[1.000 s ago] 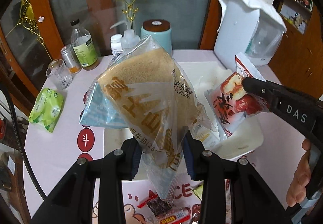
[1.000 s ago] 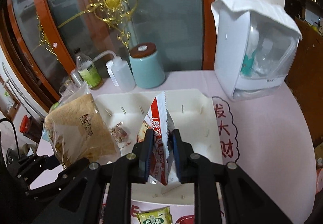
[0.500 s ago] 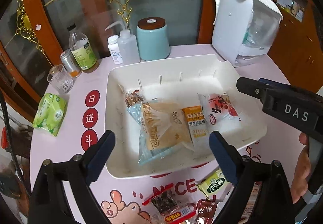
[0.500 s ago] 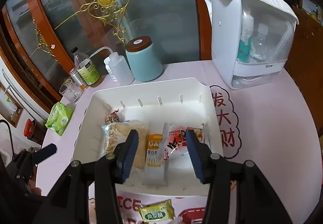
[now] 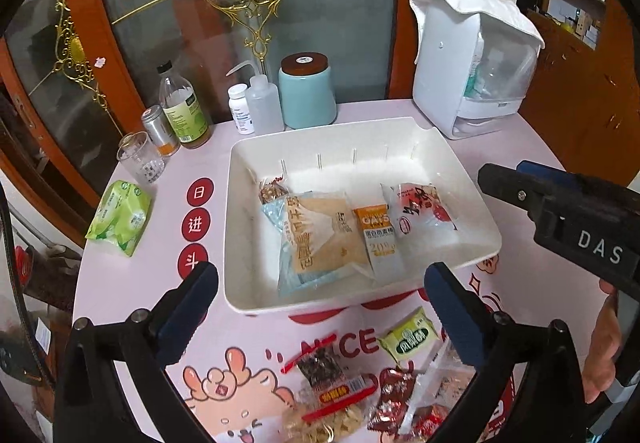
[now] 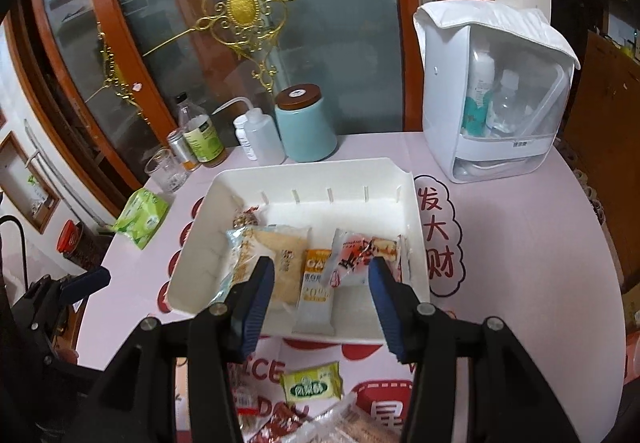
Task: Organize snacks
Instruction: 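Withdraw both grippers from the tray toward the remaining snacks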
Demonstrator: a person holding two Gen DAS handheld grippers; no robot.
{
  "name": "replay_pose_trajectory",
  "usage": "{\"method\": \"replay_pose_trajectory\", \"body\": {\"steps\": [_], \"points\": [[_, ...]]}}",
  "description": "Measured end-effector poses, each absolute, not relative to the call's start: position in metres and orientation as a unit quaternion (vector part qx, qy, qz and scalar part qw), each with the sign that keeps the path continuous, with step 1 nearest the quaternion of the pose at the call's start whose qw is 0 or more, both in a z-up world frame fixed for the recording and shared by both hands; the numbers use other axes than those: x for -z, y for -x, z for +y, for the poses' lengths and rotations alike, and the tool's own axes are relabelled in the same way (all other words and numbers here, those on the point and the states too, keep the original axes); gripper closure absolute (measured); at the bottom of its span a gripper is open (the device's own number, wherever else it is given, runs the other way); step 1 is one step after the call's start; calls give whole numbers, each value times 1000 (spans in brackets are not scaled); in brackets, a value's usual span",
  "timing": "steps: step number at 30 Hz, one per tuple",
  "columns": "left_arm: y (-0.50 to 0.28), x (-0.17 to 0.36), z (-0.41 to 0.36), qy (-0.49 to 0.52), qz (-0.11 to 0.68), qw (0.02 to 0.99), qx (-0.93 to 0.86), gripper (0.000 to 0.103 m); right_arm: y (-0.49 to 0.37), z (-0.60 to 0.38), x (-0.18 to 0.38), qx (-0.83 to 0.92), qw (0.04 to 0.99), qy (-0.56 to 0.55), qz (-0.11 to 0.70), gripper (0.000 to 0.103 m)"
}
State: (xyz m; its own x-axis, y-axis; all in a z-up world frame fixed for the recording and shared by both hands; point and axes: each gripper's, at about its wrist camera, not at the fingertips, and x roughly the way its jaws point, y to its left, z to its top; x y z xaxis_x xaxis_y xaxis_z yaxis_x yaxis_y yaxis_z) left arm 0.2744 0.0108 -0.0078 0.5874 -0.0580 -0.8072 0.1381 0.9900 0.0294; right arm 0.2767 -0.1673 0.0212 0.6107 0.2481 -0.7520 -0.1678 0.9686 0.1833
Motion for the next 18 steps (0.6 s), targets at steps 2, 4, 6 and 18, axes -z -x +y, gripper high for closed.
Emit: {"method": "replay_pose_trajectory", "body": {"steps": [2, 4, 6, 18], "points": [[-265, 6, 11, -42, 451, 890, 55, 0, -269, -168, -23, -120, 896, -43, 426, 53], [-256, 3, 11, -42, 450, 891, 53, 0, -257, -168, -26, -123, 896, -36, 425, 53], [-244, -1, 12, -43, 448, 891, 50, 0, -247, -168, -28, -124, 897, -30, 423, 53], [-180, -23, 15, -48, 434, 899, 43, 0, -189, -178, -30, -144, 894, -20, 424, 53]]}}
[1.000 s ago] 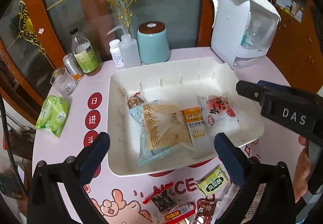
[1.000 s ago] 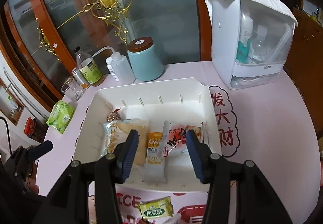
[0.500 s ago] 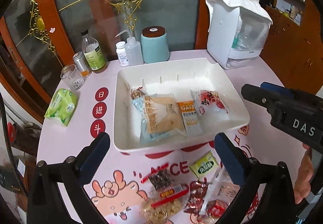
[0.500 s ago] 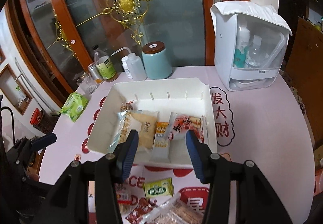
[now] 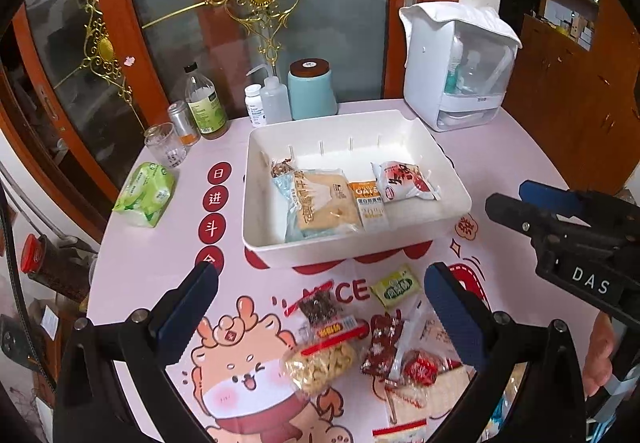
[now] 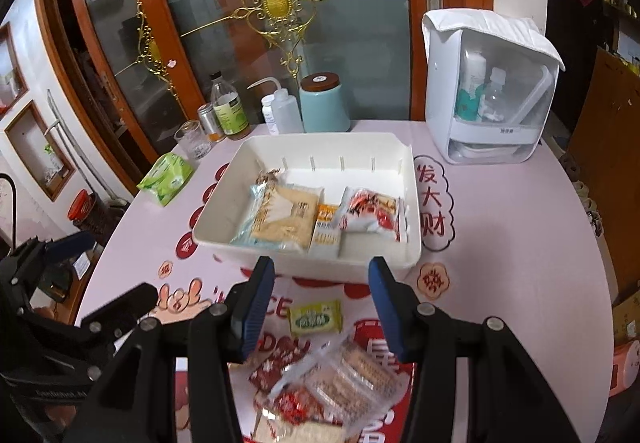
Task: Organize snacks
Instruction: 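Withdraw both grippers from the tray toward the remaining snacks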
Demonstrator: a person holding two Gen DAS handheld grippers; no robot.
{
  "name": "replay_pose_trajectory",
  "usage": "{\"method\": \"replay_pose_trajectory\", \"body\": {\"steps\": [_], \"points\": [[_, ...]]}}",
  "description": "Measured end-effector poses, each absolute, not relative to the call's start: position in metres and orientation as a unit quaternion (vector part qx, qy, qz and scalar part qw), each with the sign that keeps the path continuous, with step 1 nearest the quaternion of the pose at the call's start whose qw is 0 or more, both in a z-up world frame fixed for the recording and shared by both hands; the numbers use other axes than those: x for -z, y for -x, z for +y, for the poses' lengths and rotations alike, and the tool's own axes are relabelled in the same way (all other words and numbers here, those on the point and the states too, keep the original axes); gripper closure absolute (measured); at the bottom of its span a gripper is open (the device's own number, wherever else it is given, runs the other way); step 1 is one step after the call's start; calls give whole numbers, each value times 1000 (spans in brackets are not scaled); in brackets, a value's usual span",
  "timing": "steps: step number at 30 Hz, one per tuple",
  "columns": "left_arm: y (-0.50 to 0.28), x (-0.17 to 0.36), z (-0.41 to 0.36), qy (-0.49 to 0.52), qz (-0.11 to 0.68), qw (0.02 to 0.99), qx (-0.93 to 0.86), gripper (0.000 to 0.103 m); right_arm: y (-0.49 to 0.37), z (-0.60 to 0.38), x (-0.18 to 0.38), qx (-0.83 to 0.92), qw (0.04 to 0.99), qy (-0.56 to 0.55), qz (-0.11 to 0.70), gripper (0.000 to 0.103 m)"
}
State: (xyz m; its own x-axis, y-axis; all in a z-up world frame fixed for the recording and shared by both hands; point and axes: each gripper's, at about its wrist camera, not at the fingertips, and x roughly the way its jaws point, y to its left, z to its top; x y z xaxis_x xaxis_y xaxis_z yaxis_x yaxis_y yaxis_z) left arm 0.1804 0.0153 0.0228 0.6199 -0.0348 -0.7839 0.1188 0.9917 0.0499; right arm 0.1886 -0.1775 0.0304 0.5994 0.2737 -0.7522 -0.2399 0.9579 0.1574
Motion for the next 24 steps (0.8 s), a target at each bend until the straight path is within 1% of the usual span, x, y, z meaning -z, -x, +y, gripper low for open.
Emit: {"method": "replay_pose_trajectory", "body": {"steps": [6, 15, 20, 24], "points": [[-145, -27, 12, -53, 430, 900, 46, 0, -155, -187, -22, -150, 890, -18, 430, 54], [-105, -16, 12, -32, 439, 896, 61, 0, -110, -216, -2, -142, 883, -16, 447, 54], [-84, 12, 11, -27, 465, 882, 70, 0, -87, -236, 17, -125, 878, -5, 462, 54], [-72, 45, 9, -19, 499, 863, 73, 0, -69, -253, 38, -111, 866, -8, 487, 54]]}}
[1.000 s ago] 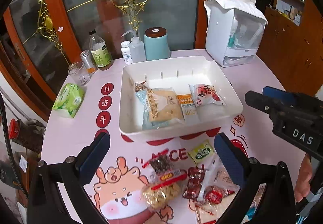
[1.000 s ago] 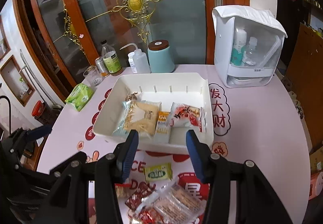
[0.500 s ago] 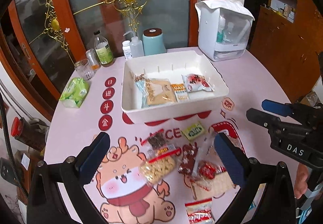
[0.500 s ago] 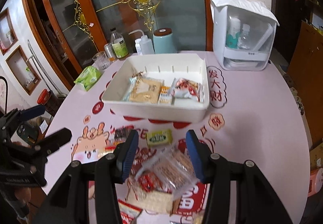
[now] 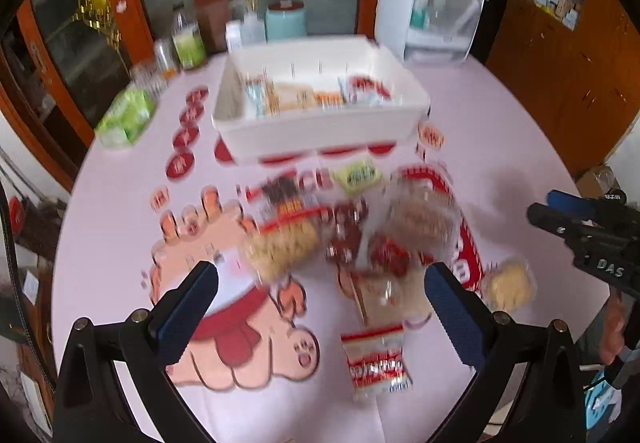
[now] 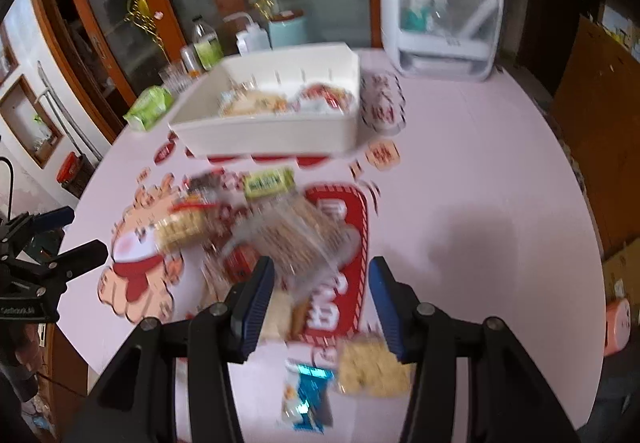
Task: Organize snacks
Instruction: 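Withdraw both grippers from the tray toward the remaining snacks, then close the right gripper on the blue biscuit while the left grips the red Cookies pack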
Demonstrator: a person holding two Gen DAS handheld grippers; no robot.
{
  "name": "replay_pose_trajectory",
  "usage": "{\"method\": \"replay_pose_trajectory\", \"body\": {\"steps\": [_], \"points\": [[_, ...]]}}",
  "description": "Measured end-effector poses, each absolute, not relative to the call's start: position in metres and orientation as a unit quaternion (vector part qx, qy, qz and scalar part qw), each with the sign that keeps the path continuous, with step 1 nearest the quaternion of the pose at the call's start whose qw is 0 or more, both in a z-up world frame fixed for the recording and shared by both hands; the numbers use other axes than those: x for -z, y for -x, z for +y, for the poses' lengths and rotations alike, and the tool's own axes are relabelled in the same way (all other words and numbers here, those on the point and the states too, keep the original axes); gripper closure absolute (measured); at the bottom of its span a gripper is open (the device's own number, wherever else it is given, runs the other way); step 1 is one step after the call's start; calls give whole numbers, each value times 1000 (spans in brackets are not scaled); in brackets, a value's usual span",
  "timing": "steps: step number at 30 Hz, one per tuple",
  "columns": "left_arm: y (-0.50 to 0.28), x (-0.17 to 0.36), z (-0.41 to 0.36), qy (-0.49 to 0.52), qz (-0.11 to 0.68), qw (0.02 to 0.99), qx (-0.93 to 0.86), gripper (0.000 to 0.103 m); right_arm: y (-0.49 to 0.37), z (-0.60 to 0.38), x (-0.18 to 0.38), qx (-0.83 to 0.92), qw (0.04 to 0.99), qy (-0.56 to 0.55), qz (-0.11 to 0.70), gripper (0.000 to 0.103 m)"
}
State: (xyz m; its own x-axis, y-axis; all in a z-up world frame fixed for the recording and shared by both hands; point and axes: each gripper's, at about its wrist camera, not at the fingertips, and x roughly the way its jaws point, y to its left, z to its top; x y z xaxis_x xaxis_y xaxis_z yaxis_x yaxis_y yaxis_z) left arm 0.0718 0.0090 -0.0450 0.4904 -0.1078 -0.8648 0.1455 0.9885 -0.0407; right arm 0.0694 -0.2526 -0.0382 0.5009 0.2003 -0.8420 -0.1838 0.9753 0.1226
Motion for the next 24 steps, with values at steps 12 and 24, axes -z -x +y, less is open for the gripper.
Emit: {"method": "replay_pose_trajectory", "body": {"steps": [12, 24], "points": [[-49, 123, -5, 7, 575, 815, 73, 0, -8, -257, 103, -110, 816, -33, 566, 54], [-36, 179, -30, 20, 626, 775, 80, 0, 10, -237, 148, -113, 787, -27, 606, 54]]}}
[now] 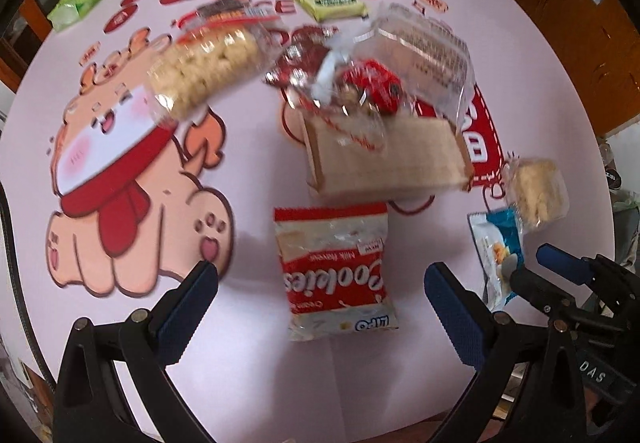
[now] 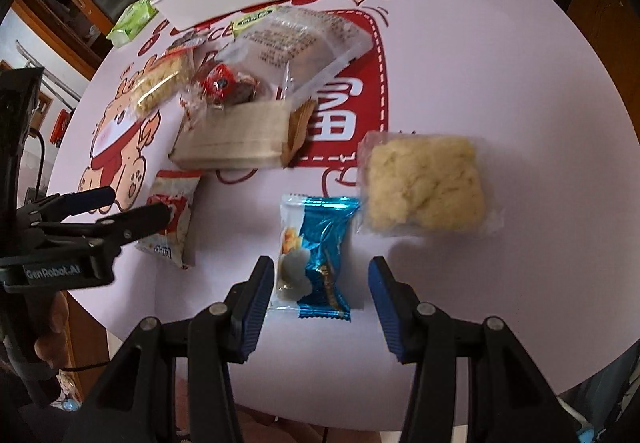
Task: Organize snacks
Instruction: 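Close the right gripper on the blue biscuit while the left grips the red Cookies pack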
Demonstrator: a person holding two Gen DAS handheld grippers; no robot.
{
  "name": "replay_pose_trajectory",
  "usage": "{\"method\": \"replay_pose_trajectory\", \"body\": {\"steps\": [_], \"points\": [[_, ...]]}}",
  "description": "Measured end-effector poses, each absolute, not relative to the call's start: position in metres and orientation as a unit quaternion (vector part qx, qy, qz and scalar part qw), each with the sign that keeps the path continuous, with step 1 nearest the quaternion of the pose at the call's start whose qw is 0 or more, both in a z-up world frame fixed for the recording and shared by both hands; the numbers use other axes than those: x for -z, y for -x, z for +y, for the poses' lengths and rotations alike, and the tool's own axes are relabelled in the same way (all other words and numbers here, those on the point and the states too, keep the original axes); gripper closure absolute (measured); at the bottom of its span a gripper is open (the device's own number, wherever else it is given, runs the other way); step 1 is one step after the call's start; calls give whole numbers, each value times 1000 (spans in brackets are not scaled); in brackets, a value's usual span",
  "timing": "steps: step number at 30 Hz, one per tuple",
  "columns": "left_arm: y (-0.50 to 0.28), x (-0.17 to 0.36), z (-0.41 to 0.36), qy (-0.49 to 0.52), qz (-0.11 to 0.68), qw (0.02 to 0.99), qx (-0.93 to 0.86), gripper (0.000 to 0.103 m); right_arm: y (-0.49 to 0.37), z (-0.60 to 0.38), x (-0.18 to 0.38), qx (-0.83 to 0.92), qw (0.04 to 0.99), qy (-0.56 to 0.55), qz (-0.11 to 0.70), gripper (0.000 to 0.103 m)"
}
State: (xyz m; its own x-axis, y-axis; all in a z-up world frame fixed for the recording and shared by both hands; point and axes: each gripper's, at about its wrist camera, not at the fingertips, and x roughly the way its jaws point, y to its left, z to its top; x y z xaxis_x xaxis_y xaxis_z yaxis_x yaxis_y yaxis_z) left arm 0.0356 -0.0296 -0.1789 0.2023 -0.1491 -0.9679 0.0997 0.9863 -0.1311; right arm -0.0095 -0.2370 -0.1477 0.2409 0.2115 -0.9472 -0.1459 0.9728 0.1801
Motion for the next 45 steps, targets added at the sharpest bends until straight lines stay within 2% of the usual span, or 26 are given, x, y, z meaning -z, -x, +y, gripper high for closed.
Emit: {"method": "replay_pose_trajectory", "body": {"steps": [18, 25, 27, 34, 36, 37, 41, 45], "points": [[-37, 208, -35, 11, 650, 759, 37, 1, 7, -222, 167, -96, 780, -9, 618, 54], [-41, 219, -35, 5, 657, 753, 33, 9, 7, -215, 168, -92, 783, 8, 615, 54], [-40, 220, -36, 2, 656, 754, 32, 12, 7, -214, 168, -91, 783, 11, 615, 54], [-37, 212, -49, -23, 652, 757, 37, 37, 6, -212, 169, -89, 783, 20, 615, 54], [-37, 210, -54, -29, 649, 759, 44, 49, 6, -212, 169, -91, 784, 21, 614, 64], [-38, 208, -57, -34, 648, 759, 46, 52, 7, -212, 168, -93, 784, 21, 613, 65], [-41, 207, -66, -46, 647, 760, 45, 58, 6, -212, 168, -101, 783, 15, 613, 68], [-42, 203, -69, -42, 650, 757, 48, 58, 7, -212, 164, -110, 784, 16, 610, 69]]}}
